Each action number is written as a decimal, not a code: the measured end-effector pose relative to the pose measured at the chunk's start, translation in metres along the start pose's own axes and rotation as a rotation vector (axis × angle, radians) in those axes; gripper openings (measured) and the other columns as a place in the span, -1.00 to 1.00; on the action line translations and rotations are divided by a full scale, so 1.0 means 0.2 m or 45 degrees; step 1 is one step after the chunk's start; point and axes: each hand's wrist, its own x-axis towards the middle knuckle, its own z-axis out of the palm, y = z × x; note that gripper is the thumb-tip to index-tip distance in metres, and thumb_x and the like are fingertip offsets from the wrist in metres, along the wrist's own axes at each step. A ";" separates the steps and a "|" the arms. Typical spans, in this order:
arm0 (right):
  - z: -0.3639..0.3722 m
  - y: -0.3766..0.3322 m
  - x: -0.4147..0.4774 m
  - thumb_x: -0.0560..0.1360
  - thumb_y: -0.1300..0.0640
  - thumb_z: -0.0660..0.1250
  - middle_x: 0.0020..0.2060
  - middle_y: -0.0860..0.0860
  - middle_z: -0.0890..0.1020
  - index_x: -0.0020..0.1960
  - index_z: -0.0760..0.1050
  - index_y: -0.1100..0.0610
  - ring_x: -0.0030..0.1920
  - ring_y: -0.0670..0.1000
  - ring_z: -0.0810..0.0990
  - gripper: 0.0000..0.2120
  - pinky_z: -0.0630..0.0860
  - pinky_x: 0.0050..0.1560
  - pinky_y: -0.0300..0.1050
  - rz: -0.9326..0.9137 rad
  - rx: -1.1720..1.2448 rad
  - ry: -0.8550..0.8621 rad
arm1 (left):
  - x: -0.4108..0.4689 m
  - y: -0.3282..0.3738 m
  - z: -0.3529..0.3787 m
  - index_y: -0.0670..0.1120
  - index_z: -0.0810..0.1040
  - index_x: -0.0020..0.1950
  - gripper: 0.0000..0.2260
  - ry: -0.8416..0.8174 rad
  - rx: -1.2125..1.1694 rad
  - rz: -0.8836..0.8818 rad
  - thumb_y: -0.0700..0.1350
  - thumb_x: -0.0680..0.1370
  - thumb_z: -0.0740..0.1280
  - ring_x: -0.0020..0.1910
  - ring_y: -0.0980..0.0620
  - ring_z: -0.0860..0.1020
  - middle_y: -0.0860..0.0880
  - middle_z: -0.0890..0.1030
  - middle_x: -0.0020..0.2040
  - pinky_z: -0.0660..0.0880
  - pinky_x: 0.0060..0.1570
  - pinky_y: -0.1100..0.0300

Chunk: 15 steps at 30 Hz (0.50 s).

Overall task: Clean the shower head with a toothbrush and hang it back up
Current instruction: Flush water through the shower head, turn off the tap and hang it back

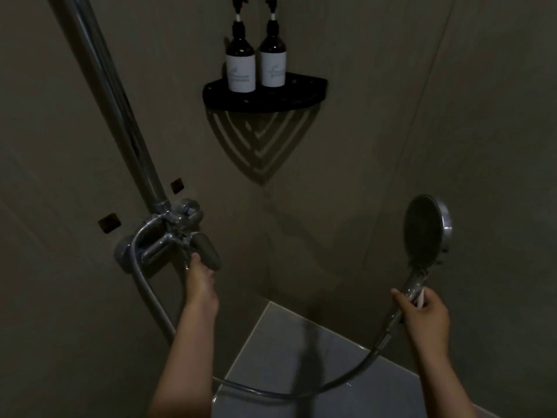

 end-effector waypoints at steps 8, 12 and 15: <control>-0.23 0.10 -0.08 0.42 0.17 0.46 -0.38 0.10 0.51 -0.26 0.44 0.16 -0.34 0.04 0.46 -0.80 0.39 -0.24 -0.06 0.075 -0.118 0.184 | 0.05 -0.04 -0.05 -0.15 0.11 0.53 -0.50 -0.048 -0.084 -0.054 0.08 0.65 -0.05 0.52 0.02 0.12 -0.06 0.16 0.55 0.03 0.46 0.17; -0.35 0.14 -0.10 0.41 0.16 0.46 -0.37 0.11 0.53 -0.24 0.48 0.19 -0.35 0.04 0.47 -0.82 0.40 -0.24 -0.05 0.095 -0.145 0.244 | -0.07 -0.17 -0.03 -0.17 0.10 0.53 -0.47 -0.085 -0.058 -0.144 0.11 0.64 -0.04 0.53 0.00 0.12 -0.10 0.15 0.55 0.01 0.47 0.13; -0.45 0.16 -0.13 0.41 0.17 0.46 -0.36 0.10 0.56 -0.21 0.50 0.20 -0.35 0.02 0.48 -0.84 0.39 -0.27 -0.08 0.093 -0.117 0.286 | -0.22 -0.33 0.01 -0.20 0.11 0.52 -0.47 -0.150 -0.017 -0.217 0.09 0.65 -0.03 0.52 -0.04 0.14 -0.14 0.17 0.54 0.04 0.48 0.11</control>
